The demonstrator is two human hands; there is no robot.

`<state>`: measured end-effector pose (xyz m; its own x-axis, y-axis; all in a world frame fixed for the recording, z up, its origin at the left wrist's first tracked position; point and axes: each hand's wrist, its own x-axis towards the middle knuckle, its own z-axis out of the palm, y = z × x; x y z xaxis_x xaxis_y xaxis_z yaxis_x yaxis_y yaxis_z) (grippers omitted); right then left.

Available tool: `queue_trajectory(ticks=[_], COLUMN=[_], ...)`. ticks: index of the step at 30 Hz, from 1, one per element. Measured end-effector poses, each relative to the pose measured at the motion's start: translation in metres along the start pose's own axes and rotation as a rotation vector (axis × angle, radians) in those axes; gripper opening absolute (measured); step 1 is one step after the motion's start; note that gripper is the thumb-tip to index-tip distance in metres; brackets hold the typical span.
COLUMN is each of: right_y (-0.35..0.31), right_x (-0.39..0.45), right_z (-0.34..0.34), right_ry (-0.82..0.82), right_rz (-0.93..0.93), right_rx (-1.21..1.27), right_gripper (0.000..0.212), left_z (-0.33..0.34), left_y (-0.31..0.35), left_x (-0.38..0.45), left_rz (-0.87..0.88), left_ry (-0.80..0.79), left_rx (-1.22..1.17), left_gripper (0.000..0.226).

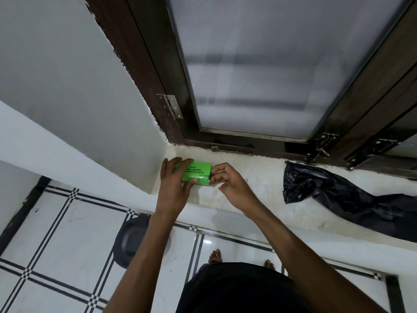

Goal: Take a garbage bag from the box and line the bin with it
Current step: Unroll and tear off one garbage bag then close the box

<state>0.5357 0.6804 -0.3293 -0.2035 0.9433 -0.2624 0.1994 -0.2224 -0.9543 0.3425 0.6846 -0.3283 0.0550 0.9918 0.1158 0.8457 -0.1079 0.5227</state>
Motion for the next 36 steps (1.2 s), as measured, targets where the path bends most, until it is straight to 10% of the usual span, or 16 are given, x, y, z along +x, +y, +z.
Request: queue_trajectory(ticks=[9, 14, 20, 26, 31, 36], right_y=[-0.005, -0.022, 0.001, 0.068, 0.122, 0.134], right_x=[-0.021, -0.055, -0.123, -0.200, -0.227, -0.230], right_z=[-0.015, -0.059, -0.165, -0.299, -0.355, -0.360], right_ry=[0.137, 0.283, 0.868, 1.438, 1.238, 1.294], right_rz=[-0.008, -0.097, -0.200, 0.213, 0.640, 0.499], right_rx=[0.011, 0.060, -0.015, -0.460, -0.719, -0.715], right_gripper=[0.029, 0.024, 0.025, 0.030, 0.051, 0.016], left_z=[-0.018, -0.023, 0.028, 0.088, 0.122, 0.134], left_y=[0.012, 0.063, 0.174, 0.270, 0.311, 0.324], left_x=[-0.006, -0.013, -0.007, -0.029, -0.056, -0.071], left_rz=[-0.002, 0.146, 0.461, 0.664, 0.644, 0.519], left_ry=[-0.046, 0.109, -0.074, -0.381, -0.526, -0.562], left_rx=[0.063, -0.113, -0.335, -0.380, -0.386, -0.401], left_gripper=[0.076, 0.040, 0.007, 0.013, 0.015, 0.014])
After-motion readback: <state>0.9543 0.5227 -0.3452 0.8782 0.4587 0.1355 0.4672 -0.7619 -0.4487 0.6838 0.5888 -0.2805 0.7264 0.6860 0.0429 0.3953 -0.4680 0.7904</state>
